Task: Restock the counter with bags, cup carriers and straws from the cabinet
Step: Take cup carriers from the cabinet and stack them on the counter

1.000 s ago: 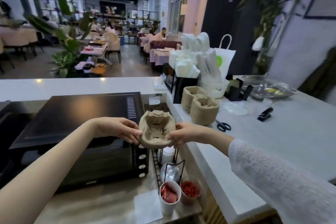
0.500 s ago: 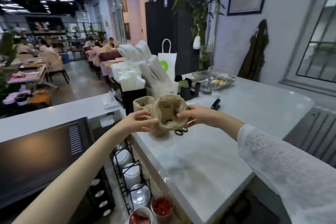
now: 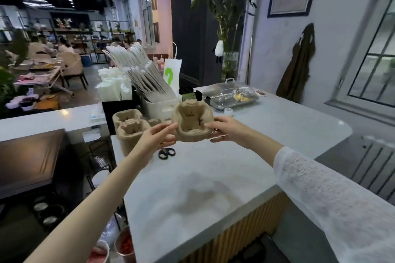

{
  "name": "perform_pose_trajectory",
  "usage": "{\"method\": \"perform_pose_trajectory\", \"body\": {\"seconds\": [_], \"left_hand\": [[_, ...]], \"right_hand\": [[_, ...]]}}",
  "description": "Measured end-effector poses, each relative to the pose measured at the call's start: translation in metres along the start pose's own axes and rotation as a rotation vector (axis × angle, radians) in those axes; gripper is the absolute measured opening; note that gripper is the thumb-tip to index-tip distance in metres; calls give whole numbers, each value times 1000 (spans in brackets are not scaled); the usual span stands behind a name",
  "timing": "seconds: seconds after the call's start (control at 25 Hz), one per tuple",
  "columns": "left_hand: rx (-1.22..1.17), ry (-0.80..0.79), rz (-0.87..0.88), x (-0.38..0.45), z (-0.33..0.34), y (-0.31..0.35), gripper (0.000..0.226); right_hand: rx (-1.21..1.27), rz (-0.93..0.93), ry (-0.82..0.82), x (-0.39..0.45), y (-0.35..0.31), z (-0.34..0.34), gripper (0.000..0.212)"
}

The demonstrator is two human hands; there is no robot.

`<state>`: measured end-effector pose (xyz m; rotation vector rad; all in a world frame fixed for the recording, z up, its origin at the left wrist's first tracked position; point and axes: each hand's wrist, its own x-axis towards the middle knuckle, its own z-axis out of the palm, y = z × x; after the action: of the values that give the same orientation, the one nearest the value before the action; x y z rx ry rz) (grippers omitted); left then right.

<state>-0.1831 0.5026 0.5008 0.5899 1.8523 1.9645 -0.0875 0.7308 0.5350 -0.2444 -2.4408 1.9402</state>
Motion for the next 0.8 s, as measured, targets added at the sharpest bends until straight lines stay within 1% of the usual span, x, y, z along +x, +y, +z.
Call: {"method": "perform_pose_trajectory", "body": {"seconds": [0.12,0.28,0.32,0.44,0.6,0.8], "left_hand": [[-14,51,-24,4,35,-6,38],[17,112,-28,13,78,-8,39],[31,118,-15,16,85,-10,44],[93,96,34,25,97,-18,68],[232,128,92,38,109,-28,77],[435,132,145,56,113,-44,105]], "right_hand": [[34,13,-4,-7,12,-29,41],[131,22,55,-7,28,-61,55],[166,19,77,-5,31,-67,55],[248,29,111,2,39,-80,49],[321,88,110,12,55,-93,44],[276,108,125,29,72,-104,45]]}}
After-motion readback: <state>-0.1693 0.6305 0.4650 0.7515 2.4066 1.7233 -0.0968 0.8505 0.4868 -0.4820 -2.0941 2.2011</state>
